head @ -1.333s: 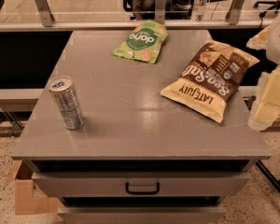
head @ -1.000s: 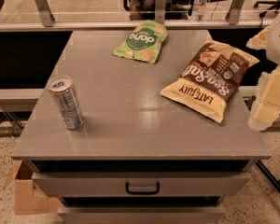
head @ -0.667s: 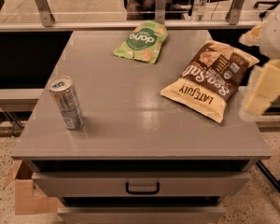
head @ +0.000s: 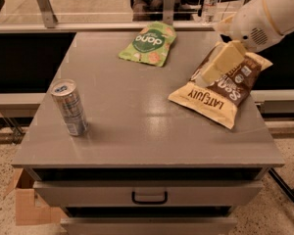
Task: Pick green rice chip bag
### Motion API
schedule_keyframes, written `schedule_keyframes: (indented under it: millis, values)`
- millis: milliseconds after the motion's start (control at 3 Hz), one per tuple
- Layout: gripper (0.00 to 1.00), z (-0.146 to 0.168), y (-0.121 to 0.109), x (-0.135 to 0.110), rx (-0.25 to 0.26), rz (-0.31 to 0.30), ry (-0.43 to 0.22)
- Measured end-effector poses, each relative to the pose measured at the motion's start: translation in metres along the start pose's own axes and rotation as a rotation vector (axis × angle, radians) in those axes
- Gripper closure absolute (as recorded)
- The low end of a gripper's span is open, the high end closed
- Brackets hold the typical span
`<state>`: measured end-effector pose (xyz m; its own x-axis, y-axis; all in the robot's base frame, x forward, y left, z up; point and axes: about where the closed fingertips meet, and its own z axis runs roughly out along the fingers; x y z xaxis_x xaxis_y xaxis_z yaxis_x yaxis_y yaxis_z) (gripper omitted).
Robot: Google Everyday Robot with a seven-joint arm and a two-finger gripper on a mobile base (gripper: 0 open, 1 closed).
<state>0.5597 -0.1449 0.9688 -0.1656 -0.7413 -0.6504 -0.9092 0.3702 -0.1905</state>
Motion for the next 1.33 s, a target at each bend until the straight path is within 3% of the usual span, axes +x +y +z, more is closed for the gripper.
schedule_keyframes:
  millis: [333,667,1000,1333]
  values:
    - [0.00,0.042,-0.043,-0.028,0.092,0.138,-0.142]
    - [0.00,0.062,-0.073,-0.033,0.143,0.233,-0.193]
    - [0.00,0.063,-0.076,-0.035,0.153,0.241,-0.203]
    - [0.00,0.078,-0.095,-0.030,0.186,0.243,-0.254]
